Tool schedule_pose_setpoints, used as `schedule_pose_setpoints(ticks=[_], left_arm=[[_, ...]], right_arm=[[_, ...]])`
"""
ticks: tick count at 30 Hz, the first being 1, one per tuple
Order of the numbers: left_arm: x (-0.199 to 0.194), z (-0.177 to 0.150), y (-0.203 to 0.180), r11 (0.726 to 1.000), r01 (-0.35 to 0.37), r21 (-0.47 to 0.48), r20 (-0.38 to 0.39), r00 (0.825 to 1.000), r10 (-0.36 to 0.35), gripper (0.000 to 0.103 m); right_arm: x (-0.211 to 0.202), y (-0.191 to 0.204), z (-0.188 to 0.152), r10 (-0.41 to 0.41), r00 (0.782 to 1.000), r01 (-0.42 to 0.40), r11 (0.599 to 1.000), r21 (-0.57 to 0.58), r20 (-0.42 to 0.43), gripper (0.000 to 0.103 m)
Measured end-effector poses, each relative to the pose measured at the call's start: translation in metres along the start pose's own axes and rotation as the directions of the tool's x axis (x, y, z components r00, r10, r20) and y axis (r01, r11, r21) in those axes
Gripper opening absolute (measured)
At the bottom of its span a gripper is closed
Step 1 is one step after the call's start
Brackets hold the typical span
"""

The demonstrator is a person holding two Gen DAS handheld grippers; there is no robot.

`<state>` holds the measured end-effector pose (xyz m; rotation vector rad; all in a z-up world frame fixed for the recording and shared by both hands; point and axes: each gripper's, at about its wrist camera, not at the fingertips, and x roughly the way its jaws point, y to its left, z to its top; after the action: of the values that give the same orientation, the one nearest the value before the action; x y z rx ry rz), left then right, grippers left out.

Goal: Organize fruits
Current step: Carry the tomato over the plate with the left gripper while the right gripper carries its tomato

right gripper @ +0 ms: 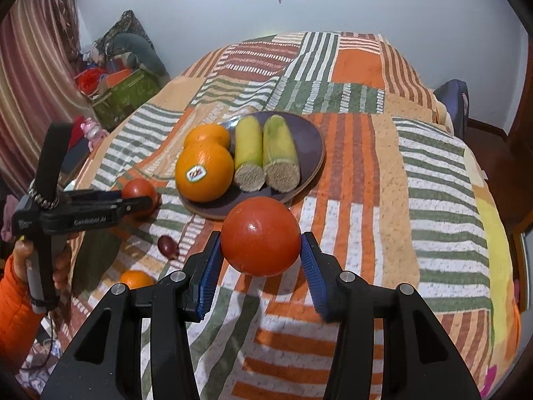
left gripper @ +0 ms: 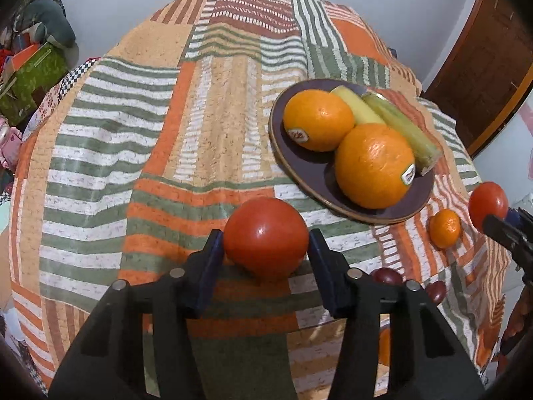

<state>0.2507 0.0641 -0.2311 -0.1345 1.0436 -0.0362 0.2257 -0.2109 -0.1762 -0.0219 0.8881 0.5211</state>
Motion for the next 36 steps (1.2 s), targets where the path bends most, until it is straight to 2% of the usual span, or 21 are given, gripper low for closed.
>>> schedule_pose_setpoints(ticks=[7, 13, 20, 27, 36], left_arm=[[-0.026, 0.022, -0.015, 0.999, 0.009, 0.031, 0.075, 0.997, -0.011, 0.051], [-0.048, 0.050, -0.035, 0.997, 0.024, 0.075, 0.156, 0.987, -0.035, 0.051], [-0.052, 0.079, -0.058, 0.993, 0.045, 0.108, 0.206, 0.976, -0.066, 0.051], [-0.033, 0.098, -0.074, 0.991, 0.055, 0.120, 0.197, 0.977, -0.078, 0.051], [0.010, 0.109, -0.083, 0.991, 0.046, 0.128, 0.136, 0.989, -0.064, 0.051]], right_arm=[[-0.006, -0.003, 0.023, -0.015, 0.998, 0.016, 1.000, -0.007, 0.066, 0.044], [-0.012, -0.006, 0.049, -0.038, 0.992, 0.043, 0.998, -0.036, 0.124, 0.044], [-0.011, -0.009, 0.076, -0.057, 0.983, 0.069, 0.996, -0.063, 0.177, 0.044], [0.010, -0.017, 0.092, -0.059, 0.983, 0.070, 0.996, -0.057, 0.175, 0.044], [0.054, -0.028, 0.096, -0.077, 0.992, 0.081, 0.996, -0.039, 0.101, 0.044]])
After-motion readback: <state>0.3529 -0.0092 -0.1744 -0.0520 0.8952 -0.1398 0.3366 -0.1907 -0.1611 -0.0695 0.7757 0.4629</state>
